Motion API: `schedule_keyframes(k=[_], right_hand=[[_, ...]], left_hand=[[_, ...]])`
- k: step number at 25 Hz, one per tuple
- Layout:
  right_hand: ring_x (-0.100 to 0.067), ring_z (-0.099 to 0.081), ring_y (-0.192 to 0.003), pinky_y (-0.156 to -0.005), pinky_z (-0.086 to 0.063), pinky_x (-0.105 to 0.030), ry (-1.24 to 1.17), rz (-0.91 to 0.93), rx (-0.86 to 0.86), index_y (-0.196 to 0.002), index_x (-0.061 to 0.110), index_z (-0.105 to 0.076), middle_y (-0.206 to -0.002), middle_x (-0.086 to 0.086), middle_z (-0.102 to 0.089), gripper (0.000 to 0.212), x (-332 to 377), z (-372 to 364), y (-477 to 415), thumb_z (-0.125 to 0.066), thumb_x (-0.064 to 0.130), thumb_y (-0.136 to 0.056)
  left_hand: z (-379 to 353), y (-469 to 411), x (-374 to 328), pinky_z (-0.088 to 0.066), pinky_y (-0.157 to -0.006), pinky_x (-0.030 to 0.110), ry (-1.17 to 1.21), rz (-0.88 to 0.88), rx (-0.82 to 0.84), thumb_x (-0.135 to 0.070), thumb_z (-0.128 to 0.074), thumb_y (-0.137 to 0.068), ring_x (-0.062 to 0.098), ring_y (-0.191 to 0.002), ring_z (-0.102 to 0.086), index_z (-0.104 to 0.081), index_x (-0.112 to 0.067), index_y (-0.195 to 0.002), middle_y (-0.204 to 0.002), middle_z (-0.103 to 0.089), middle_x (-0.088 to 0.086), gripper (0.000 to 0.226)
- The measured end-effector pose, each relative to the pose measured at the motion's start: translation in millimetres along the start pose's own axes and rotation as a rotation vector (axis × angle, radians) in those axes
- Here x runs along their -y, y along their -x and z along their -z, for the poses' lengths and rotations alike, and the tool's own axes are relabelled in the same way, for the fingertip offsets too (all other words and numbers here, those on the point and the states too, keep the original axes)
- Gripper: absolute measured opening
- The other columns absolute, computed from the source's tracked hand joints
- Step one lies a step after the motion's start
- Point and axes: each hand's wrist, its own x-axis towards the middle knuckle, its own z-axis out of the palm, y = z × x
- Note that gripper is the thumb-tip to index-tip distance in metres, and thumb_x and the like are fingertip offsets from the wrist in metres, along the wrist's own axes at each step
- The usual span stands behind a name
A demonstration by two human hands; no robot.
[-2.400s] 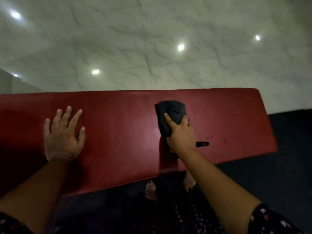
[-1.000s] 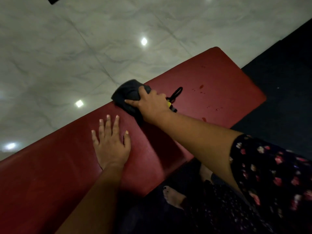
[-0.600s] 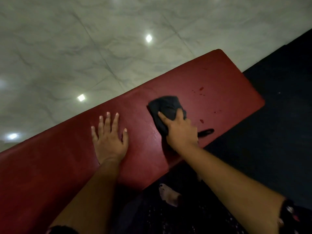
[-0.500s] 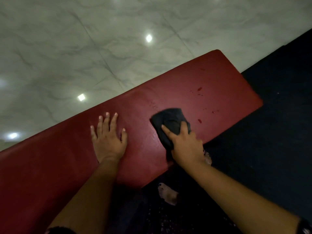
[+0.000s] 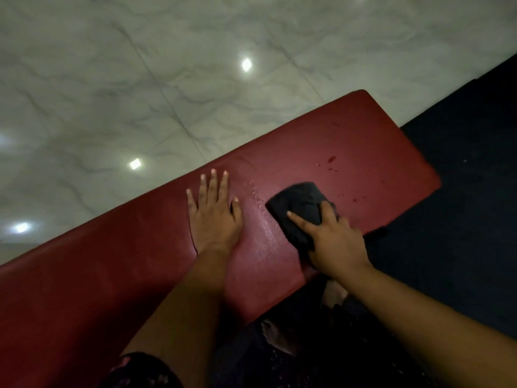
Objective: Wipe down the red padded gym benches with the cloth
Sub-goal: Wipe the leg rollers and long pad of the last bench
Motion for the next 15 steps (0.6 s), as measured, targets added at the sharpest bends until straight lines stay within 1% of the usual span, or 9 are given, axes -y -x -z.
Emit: schedule_keyframes(k=[1, 3, 5, 7, 9, 12, 15], right_hand=[[-0.035, -0.049, -0.110, -0.082, -0.051, -0.045, -0.007, 0.018, -0.020, -0.144, 0.062, -0.008, -0.153, -0.011, -0.013, 0.078, 5.4, 8.0, -19.7, -0.056, 0.034, -0.090], [-0.038, -0.049, -0.110, -0.080, -0.050, -0.047, 0.036, 0.091, -0.061, -0.146, 0.058, -0.014, -0.150, -0.011, -0.017, 0.074, 19.7, 25.2, -60.3, -0.057, 0.034, -0.091], [-0.039, -0.048, -0.111, -0.077, -0.048, -0.045, 0.104, 0.162, -0.109, -0.147, 0.056, -0.017, -0.151, -0.011, -0.017, 0.071, 35.9, 43.1, -98.1, -0.057, 0.036, -0.092], [-0.039, -0.046, -0.114, -0.077, -0.045, -0.044, 0.123, 0.190, -0.119, -0.147, 0.055, -0.018, -0.152, -0.010, -0.017, 0.070, 48.8, 58.4, -126.8, -0.058, 0.037, -0.092], [-0.040, -0.044, -0.116, -0.082, -0.046, -0.048, 0.067, 0.147, -0.086, -0.146, 0.056, -0.020, -0.149, -0.009, -0.020, 0.071, 54.1, 68.7, -145.4, -0.060, 0.034, -0.091], [-0.039, -0.043, -0.117, -0.085, -0.046, -0.049, -0.105, 0.005, -0.048, -0.146, 0.055, -0.022, -0.143, -0.008, -0.023, 0.077, 48.0, 67.2, -150.9, -0.063, 0.027, -0.088], [-0.038, -0.047, -0.111, -0.078, -0.048, -0.045, -0.149, -0.088, -0.052, -0.147, 0.055, -0.020, -0.140, -0.009, -0.024, 0.079, 21.7, 51.0, -114.1, -0.063, 0.025, -0.088]], left_hand=[[-4.1, -1.4, 0.8, 0.001, -0.122, 0.048, -0.001, 0.004, 0.003, -0.045, -0.013, -0.093, 0.019, -0.152, -0.005, -0.017, -0.025, -0.157, -0.164, -0.012, 0.001, 0.067], [-6.6, -1.9, 0.1, 0.000, -0.122, 0.047, 0.003, -0.003, -0.010, -0.045, -0.017, -0.094, 0.020, -0.152, -0.008, -0.020, -0.025, -0.156, -0.164, -0.016, 0.001, 0.066], [-6.4, -2.1, -0.6, -0.003, -0.122, 0.048, 0.012, -0.002, -0.044, -0.044, -0.020, -0.094, 0.022, -0.151, -0.012, -0.025, -0.023, -0.156, -0.163, -0.021, 0.002, 0.065], [-7.9, -0.3, 0.1, -0.006, -0.121, 0.049, 0.008, 0.003, -0.060, -0.042, -0.022, -0.094, 0.023, -0.150, -0.016, -0.027, -0.022, -0.155, -0.162, -0.024, 0.004, 0.064], [-8.3, 0.0, -0.2, -0.008, -0.121, 0.050, 0.001, -0.005, -0.060, -0.042, -0.024, -0.094, 0.024, -0.150, -0.018, -0.028, -0.022, -0.154, -0.161, -0.025, 0.004, 0.063], [-6.1, -0.8, -0.4, -0.009, -0.121, 0.050, 0.006, 0.003, -0.065, -0.042, -0.025, -0.095, 0.023, -0.150, -0.018, -0.028, -0.023, -0.154, -0.161, -0.026, 0.003, 0.062], [-5.8, 0.1, -1.5, -0.009, -0.121, 0.050, 0.024, 0.003, -0.078, -0.041, -0.026, -0.095, 0.023, -0.149, -0.019, -0.030, -0.023, -0.153, -0.160, -0.028, 0.003, 0.061]])
